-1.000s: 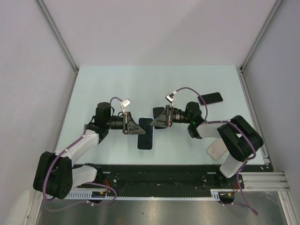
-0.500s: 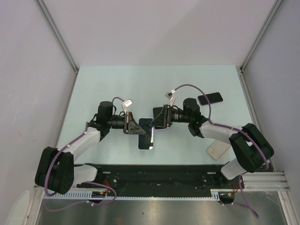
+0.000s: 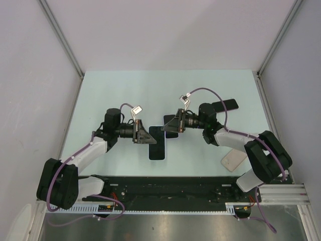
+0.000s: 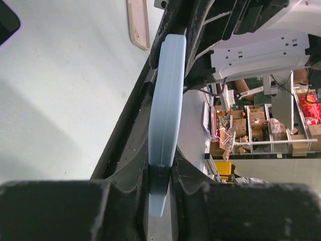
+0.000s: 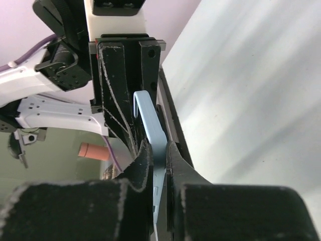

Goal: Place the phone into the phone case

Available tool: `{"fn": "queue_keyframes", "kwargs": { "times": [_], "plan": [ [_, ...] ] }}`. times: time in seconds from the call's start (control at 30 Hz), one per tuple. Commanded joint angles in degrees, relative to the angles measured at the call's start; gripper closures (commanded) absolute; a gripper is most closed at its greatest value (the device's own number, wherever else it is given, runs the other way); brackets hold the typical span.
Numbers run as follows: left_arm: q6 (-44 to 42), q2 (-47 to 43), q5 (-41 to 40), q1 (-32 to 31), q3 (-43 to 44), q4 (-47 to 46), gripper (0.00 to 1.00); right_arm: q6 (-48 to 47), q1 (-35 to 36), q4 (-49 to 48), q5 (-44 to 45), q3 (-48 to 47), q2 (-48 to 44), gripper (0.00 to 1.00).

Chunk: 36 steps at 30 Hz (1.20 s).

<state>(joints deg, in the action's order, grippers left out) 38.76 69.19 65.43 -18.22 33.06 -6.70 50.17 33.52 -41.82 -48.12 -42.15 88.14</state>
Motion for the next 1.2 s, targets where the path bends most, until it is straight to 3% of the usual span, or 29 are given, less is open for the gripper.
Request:
{"fn": "queue_keyframes", "kwargs": {
  "times": [0.0, 0.07, 0.2, 0.27, 0.3, 0.43, 0.5, 0.7, 0.87, 0.97, 1.07, 1.1, 1.17],
  "plan": [
    [-0.8, 0.8, -3.7, -0.9, 1.8, 5.7, 1.00, -5.3, 1.0, 3.2, 3.0, -3.7, -3.6, 1.00],
    [-1.2, 1.6, -5.0, -0.9, 2.3, 6.3, 1.00, -10.3, 1.6, 10.1, 5.8, -5.1, -4.7, 1.00],
    [-0.8, 1.9, -5.8, -0.9, 2.6, 6.3, 1.00, -12.6, 2.2, 14.7, 8.7, -5.9, -6.9, 1.00],
    [-0.4, 2.1, -5.7, -0.9, 2.9, 6.3, 1.00, -12.0, 2.0, 16.2, 10.0, -5.8, -7.6, 0.90],
    [-0.1, 1.8, -5.4, -0.8, 3.1, 6.3, 1.00, -10.6, 1.6, 16.5, 9.8, -5.8, -7.7, 0.80],
    [4.2, -0.5, -4.7, -0.8, 2.4, 2.5, 1.00, -5.0, 0.4, 14.8, 4.8, -5.8, -6.3, 0.56],
    [7.3, -1.9, -5.1, -0.8, 2.3, 0.6, 1.00, -3.1, 0.1, 13.1, 3.2, -5.3, -6.1, 0.49],
    [15.4, -4.4, -7.7, -0.2, 1.0, -3.4, 1.00, 3.3, 0.3, 11.0, 2.8, -3.6, -4.5, 0.41],
    [18.6, -5.1, -8.1, -0.2, 1.3, -5.5, 1.00, 4.1, 1.0, 11.2, 3.9, -3.2, -3.2, 0.43],
    [19.9, -5.5, -8.9, -0.2, 1.3, -5.5, 1.00, 5.0, 1.6, 10.4, 3.6, -3.1, -2.7, 0.51],
    [20.0, -5.8, -10.0, -0.1, 1.2, -4.6, 1.00, 5.4, 1.7, 10.6, 3.8, -3.1, -2.7, 0.66],
    [19.3, -5.7, -10.9, -0.1, 1.5, -3.9, 1.00, 5.5, 1.7, 10.8, 3.9, -3.1, -2.7, 0.80],
    [15.1, -5.6, -12.7, -0.1, 2.6, 1.6, 1.00, 6.3, 1.6, 11.1, 4.1, -3.1, -2.7, 0.92]
  ]
}}
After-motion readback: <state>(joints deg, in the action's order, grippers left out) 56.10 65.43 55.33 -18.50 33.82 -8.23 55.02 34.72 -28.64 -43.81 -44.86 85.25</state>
